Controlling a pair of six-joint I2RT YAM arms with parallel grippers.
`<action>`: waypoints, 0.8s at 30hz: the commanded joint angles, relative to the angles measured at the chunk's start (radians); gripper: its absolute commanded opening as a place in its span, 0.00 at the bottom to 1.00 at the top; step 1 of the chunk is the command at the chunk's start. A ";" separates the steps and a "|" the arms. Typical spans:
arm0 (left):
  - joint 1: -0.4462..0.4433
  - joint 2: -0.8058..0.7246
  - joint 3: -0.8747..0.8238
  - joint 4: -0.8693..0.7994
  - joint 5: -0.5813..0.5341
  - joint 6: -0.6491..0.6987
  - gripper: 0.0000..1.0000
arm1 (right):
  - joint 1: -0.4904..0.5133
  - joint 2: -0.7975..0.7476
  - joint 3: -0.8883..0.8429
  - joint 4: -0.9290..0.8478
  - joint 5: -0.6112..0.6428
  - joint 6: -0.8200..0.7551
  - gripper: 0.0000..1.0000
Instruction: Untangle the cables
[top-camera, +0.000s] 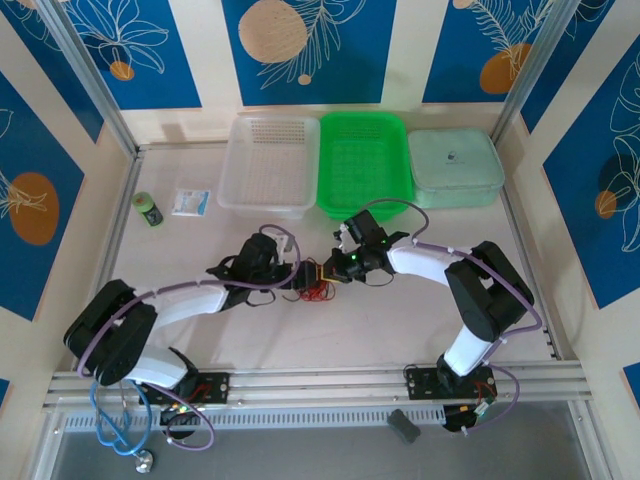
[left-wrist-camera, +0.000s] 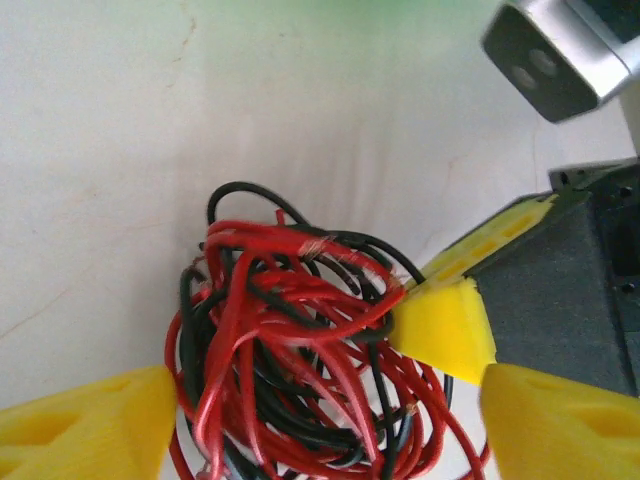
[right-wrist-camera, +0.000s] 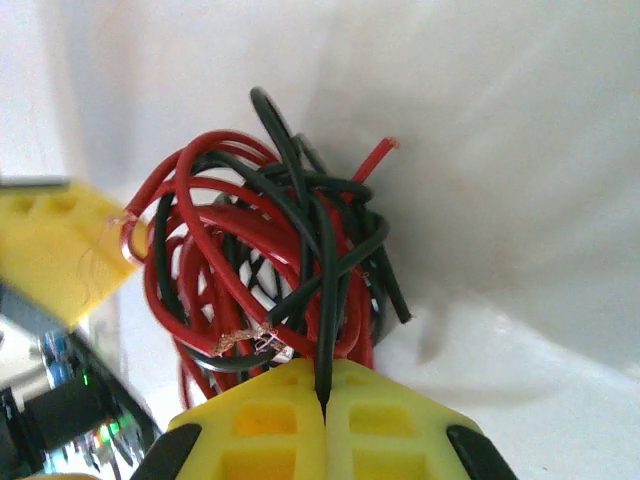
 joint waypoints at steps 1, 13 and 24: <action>-0.009 -0.045 -0.012 -0.016 0.016 0.057 0.84 | 0.006 -0.034 -0.030 0.056 -0.159 -0.195 0.00; 0.016 -0.085 0.003 -0.180 -0.119 0.134 0.77 | -0.040 -0.102 -0.116 0.176 -0.289 -0.430 0.00; 0.026 -0.011 -0.087 0.112 0.014 0.096 0.67 | -0.059 -0.081 -0.107 0.180 -0.343 -0.453 0.00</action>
